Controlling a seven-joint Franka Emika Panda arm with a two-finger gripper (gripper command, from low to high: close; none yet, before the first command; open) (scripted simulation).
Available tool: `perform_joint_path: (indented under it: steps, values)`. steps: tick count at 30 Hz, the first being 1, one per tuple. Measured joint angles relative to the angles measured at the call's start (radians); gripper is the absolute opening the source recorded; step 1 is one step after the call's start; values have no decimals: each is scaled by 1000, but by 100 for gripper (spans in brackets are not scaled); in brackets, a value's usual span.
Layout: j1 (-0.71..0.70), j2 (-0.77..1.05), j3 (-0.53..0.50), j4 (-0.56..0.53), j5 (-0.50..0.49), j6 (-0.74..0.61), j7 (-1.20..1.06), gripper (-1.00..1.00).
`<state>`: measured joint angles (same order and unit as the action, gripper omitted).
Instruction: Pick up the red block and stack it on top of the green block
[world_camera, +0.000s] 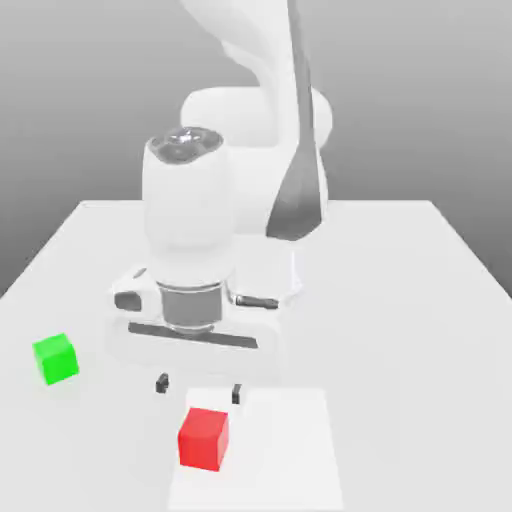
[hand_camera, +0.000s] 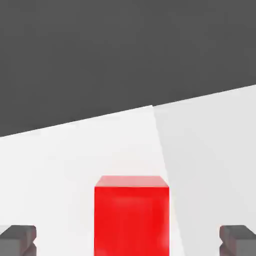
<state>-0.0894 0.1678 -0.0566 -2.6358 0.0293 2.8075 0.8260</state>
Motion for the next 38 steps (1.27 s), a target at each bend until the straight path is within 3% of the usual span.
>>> perform_joint_path:
  steps: [3, 4, 11, 17, 28, 35, 36, 38]
  values:
    - [-12, 109, 15, 14, 17, 91, -12, 0]
    - [-15, 132, 19, 17, 21, 111, -15, -100]
    - [-16, 132, 20, 17, 17, 110, -12, -100]
    - [-21, -54, -7, -13, -17, -45, 8, -100]
    - [-482, -235, -247, -90, -86, -145, -48, -100]
    - [-521, -53, -216, -90, 80, 27, -180, -100]
    - [-528, -32, -206, -89, 99, 46, -193, 100]
    - [-528, -32, -206, -89, 99, 46, -193, 100]
